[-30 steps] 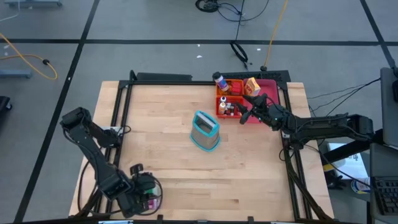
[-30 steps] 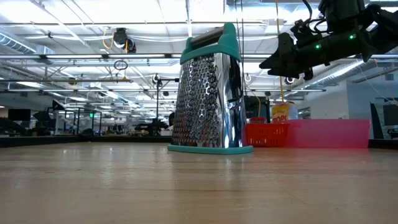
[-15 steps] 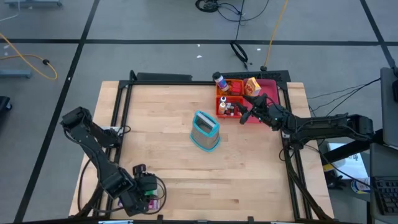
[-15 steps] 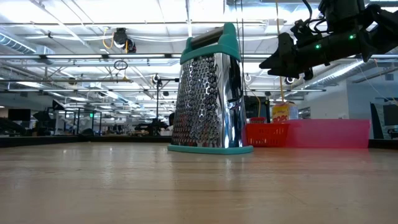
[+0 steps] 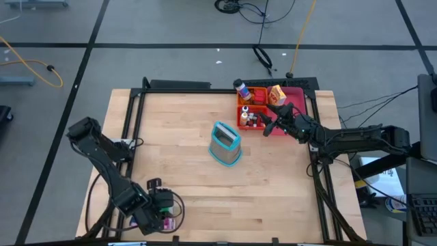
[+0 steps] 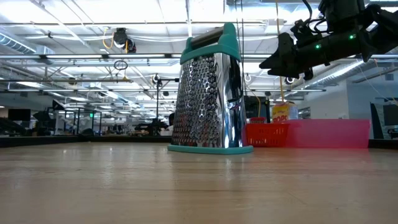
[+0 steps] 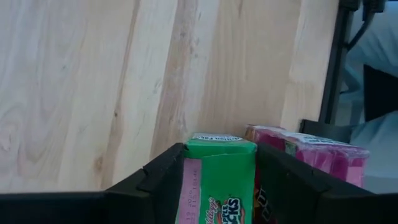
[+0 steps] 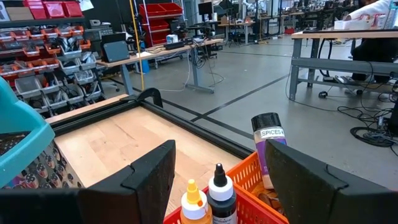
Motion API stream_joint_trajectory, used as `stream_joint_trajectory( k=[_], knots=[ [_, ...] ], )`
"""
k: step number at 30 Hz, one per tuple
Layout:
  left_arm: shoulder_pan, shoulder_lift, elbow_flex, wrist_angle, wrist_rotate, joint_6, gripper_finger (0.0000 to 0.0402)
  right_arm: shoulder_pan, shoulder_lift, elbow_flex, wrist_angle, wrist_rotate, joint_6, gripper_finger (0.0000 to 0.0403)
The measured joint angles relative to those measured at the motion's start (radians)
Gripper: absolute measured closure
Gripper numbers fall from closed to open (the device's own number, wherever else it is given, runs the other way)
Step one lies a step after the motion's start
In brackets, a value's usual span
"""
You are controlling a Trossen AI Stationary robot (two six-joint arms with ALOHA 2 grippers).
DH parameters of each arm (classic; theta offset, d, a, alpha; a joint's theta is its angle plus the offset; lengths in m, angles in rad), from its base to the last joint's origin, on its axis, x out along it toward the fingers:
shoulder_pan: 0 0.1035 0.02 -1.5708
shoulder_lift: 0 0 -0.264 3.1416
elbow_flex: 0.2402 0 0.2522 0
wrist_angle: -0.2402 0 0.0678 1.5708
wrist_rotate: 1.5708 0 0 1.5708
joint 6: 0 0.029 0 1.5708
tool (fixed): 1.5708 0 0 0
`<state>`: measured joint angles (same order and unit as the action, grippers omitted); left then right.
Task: Pick & Place Kitchen Items
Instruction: Put the green cereal box into the red bin
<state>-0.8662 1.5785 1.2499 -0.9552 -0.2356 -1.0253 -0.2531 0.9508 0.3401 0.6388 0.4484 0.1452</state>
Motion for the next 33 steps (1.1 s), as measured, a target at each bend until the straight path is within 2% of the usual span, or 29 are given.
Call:
stream_joint_trajectory(
  k=[8,33],
  knots=[
    [0.008,-0.010,0.047,0.027,-0.002,0.063,0.0202,0.000,0.000,0.000,0.000,0.000,0.000,0.0165],
    [0.005,0.006,0.009,-0.044,0.027,0.011,0.0202,0.000,0.000,-0.001,-0.030,-0.004,0.000,0.0165]
  ],
)
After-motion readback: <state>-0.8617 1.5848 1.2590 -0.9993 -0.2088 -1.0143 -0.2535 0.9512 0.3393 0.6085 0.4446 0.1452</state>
